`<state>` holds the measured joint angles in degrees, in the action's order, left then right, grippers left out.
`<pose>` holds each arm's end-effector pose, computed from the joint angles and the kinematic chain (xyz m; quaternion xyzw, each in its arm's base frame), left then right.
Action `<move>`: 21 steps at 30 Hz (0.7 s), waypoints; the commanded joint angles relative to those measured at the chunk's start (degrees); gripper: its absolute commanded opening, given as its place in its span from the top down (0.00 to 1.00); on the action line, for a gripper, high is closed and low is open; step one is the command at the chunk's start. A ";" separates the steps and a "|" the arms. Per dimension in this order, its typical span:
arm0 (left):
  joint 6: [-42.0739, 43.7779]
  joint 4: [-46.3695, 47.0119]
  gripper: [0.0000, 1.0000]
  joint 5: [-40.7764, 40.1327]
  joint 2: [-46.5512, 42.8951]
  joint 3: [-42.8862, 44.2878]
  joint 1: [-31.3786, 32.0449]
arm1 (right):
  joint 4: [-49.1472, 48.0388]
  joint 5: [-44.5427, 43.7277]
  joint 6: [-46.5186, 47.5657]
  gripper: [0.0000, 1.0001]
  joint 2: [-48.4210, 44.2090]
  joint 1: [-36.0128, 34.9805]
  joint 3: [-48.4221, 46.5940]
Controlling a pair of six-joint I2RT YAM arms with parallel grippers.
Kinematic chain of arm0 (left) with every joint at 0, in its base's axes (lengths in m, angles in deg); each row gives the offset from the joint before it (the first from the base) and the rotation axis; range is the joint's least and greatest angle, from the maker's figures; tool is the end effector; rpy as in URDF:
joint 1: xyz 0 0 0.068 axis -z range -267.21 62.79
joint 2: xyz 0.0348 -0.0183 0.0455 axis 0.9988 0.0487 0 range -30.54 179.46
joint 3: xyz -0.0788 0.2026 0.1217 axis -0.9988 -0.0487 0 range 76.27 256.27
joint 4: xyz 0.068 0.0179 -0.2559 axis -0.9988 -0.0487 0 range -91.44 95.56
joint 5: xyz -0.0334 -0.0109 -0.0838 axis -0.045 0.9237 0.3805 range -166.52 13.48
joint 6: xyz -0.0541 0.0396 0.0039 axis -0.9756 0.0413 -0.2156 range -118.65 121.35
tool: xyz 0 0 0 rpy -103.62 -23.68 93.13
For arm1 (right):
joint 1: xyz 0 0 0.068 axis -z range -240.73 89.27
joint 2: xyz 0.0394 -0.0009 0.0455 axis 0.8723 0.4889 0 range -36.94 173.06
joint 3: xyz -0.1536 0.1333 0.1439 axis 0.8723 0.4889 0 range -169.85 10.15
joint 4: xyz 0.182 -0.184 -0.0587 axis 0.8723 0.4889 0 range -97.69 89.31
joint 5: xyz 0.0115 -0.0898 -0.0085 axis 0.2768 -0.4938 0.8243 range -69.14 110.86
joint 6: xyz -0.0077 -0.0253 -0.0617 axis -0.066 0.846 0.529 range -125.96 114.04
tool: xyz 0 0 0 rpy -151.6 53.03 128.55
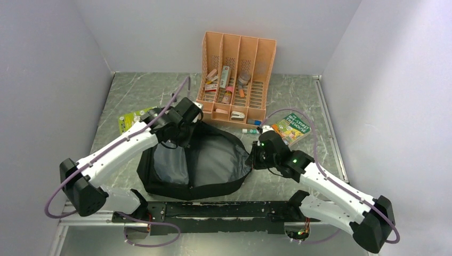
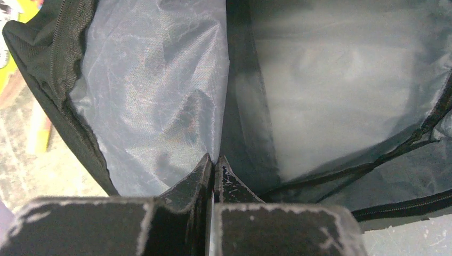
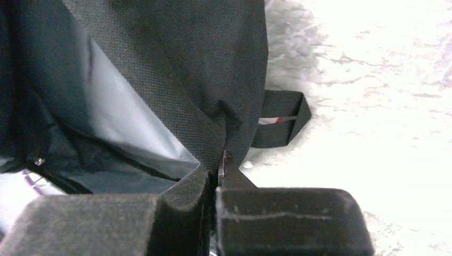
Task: Pack the student bag
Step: Adjust the student bag at the center of the board.
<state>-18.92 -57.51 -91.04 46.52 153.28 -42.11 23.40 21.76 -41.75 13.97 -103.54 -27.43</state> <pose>0.2018 -0.1836 0.2944 0.1787 0.9486 -0.0210 0.2605 0.1582 0.1477 0.2111 -0.0595 0.9200 0.2509 0.2951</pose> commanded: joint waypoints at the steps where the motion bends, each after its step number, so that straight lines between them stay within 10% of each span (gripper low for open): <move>1: -0.17 10.02 0.95 3.30 2.28 -5.39 -0.29 | -3.27 -5.27 -0.45 1.00 2.70 0.23 3.01; 8: 0.52 14.09 0.95 4.33 7.35 -7.09 -0.64 | -7.14 -6.56 -0.01 1.00 8.60 0.34 3.48; 21: 2.59 11.06 0.64 4.73 6.24 0.01 -1.61 | -3.42 -11.58 0.16 0.59 2.38 0.35 -2.18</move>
<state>-17.48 -46.34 -87.52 54.54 148.71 -43.27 18.68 13.24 -41.70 19.24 -103.47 -26.40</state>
